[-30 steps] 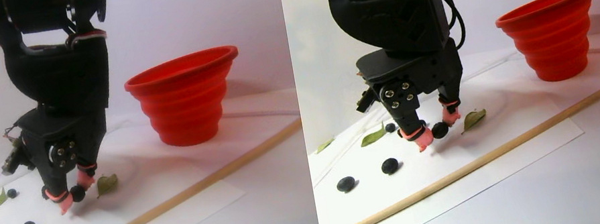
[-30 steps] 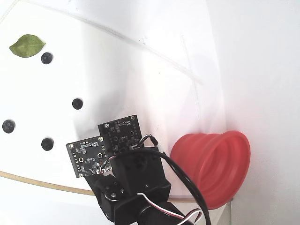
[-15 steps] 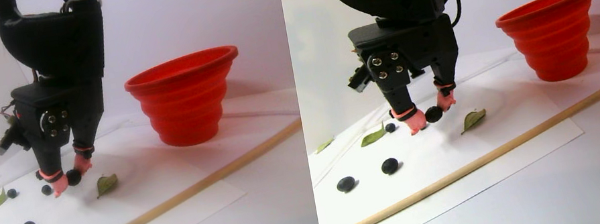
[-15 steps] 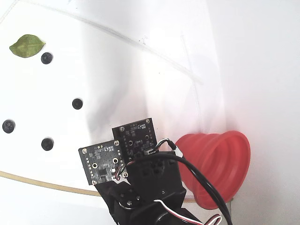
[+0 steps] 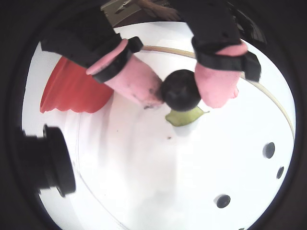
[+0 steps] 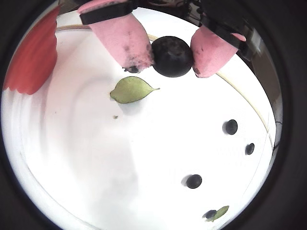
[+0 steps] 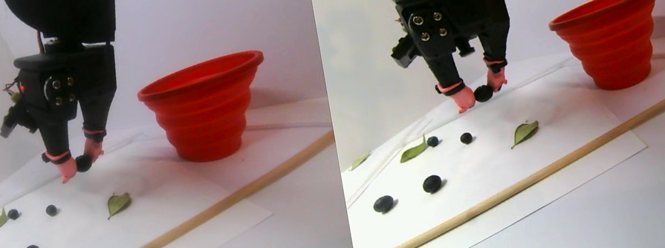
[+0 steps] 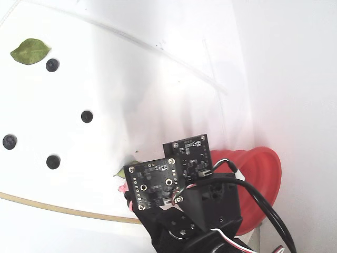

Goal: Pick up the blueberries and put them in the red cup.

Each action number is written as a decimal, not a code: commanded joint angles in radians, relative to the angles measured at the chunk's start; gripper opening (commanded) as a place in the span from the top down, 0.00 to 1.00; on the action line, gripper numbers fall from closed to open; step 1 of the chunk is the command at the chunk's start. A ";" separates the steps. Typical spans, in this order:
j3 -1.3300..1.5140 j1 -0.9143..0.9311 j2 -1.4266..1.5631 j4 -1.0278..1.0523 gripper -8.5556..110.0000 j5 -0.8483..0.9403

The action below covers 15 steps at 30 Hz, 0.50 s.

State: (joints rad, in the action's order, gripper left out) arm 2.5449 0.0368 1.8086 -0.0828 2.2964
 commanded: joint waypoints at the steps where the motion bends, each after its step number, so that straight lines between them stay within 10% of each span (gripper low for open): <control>1: 0.002 0.008 0.160 0.057 0.81 -0.008; 15: 0.011 0.049 0.387 0.238 0.81 -0.031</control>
State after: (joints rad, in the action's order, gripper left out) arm 2.5648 0.0782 2.0693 0.1120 2.2703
